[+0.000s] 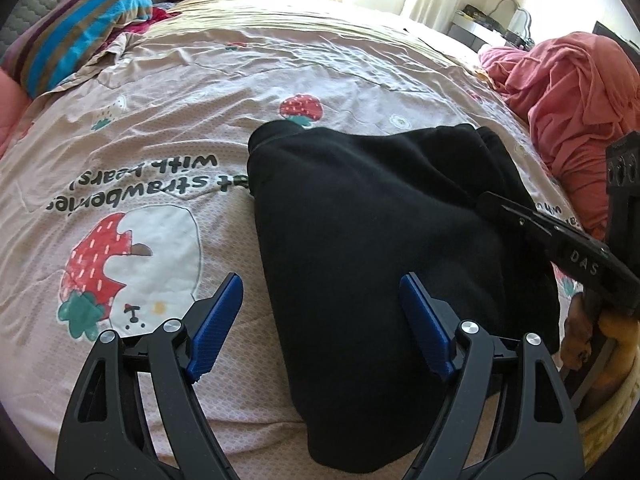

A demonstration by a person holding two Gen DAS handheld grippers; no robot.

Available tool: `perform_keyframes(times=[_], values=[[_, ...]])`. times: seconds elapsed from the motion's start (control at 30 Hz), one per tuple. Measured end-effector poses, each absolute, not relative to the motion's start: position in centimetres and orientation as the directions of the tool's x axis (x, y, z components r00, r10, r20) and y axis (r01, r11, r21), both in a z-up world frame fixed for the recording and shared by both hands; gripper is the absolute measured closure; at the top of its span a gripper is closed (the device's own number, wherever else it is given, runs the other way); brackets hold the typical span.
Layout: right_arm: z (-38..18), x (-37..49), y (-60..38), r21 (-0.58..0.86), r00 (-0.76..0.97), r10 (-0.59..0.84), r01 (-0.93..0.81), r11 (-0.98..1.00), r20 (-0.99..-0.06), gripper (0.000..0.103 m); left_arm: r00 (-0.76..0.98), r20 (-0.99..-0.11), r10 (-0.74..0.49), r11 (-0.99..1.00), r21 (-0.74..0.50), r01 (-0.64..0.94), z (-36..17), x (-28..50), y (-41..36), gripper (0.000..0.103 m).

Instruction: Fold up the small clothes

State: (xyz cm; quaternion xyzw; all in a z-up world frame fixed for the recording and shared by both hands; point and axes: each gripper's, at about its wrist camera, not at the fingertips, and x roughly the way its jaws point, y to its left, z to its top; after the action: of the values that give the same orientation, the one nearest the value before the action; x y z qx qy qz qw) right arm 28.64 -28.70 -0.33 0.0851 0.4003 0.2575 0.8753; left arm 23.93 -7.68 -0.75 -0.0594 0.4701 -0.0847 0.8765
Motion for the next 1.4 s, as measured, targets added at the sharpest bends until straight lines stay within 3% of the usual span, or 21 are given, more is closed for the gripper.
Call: perform_keyframes(times=[0.27, 0.43, 0.53, 0.6, 0.67, 0.9, 0.97, 1.0, 1.07, 1.1, 1.13, 1.17, 1.4], values=[[-3.7, 29.2, -29.2, 0.398, 0.501, 0.517, -0.33, 0.856, -0.694, 0.079, 0.527, -0.822, -0.215, 0.976, -0.201, 0.085, -2.0, 23.7, -7.6, 0.027], [-4.3, 29.1, -30.2, 0.455, 0.498, 0.536, -0.285, 0.844, -0.682, 0.062, 0.53, -0.82, -0.216, 0.976, -0.203, 0.083, -2.0, 23.6, -7.5, 0.027], [-4.1, 28.4, -31.0, 0.521, 0.481, 0.576, -0.258, 0.813, -0.661, 0.058, 0.53, -0.819, -0.22, 0.974, -0.209, 0.081, -2.0, 23.4, -7.4, 0.027], [-3.7, 27.6, -31.3, 0.551, 0.474, 0.603, -0.263, 0.792, -0.641, 0.045, 0.532, -0.816, -0.224, 0.973, -0.215, 0.08, -1.9, 23.2, -7.2, 0.027], [-3.3, 26.6, -31.6, 0.561, 0.47, 0.615, -0.267, 0.783, -0.634, 0.039, 0.533, -0.814, -0.232, 0.971, -0.224, 0.08, -1.9, 23.0, -7.0, 0.027], [-2.9, 23.1, -32.3, 0.56, 0.448, 0.63, -0.294, 0.774, -0.634, 0.039, 0.55, -0.8, -0.24, 0.969, -0.235, 0.081, -1.7, 21.5, -6.7, 0.027], [-2.9, 22.2, -32.4, 0.552, 0.45, 0.63, -0.308, 0.775, -0.633, 0.063, 0.552, -0.797, -0.245, 0.967, -0.243, 0.079, -1.7, 21.0, -6.4, 0.028], [-2.9, 21.9, -32.5, 0.544, 0.453, 0.624, -0.309, 0.78, -0.637, 0.08, 0.552, -0.796, -0.248, 0.966, -0.246, 0.08, -1.7, 20.8, -6.4, 0.029], [-3.2, 21.6, -32.7, 0.536, 0.463, 0.613, -0.303, 0.788, -0.64, 0.079, 0.549, -0.795, -0.258, 0.964, -0.254, 0.084, -1.8, 20.4, -6.3, 0.031], [-3.4, 21.5, -32.7, 0.518, 0.47, 0.589, -0.285, 0.806, -0.657, 0.069, 0.551, -0.795, -0.255, 0.964, -0.25, 0.086, -1.8, 20.3, -6.4, 0.031], [-3.6, 21.3, -32.6, 0.482, 0.49, 0.548, -0.266, 0.835, -0.678, 0.053, 0.552, -0.795, -0.252, 0.965, -0.247, 0.085, -1.8, 20.2, -6.4, 0.031], [-3.7, 21.1, -32.6, 0.448, 0.511, 0.511, -0.252, 0.858, -0.691, 0.046, 0.552, -0.795, -0.251, 0.966, -0.246, 0.085, -1.8, 20.1, -6.4, 0.031], [-2.7, 19.0, -32.6, 0.344, 0.602, 0.409, -0.228, 0.911, -0.686, 0.031, 0.557, -0.791, -0.254, 0.964, -0.251, 0.082, -1.6, 19.5, -6.2, 0.031]])
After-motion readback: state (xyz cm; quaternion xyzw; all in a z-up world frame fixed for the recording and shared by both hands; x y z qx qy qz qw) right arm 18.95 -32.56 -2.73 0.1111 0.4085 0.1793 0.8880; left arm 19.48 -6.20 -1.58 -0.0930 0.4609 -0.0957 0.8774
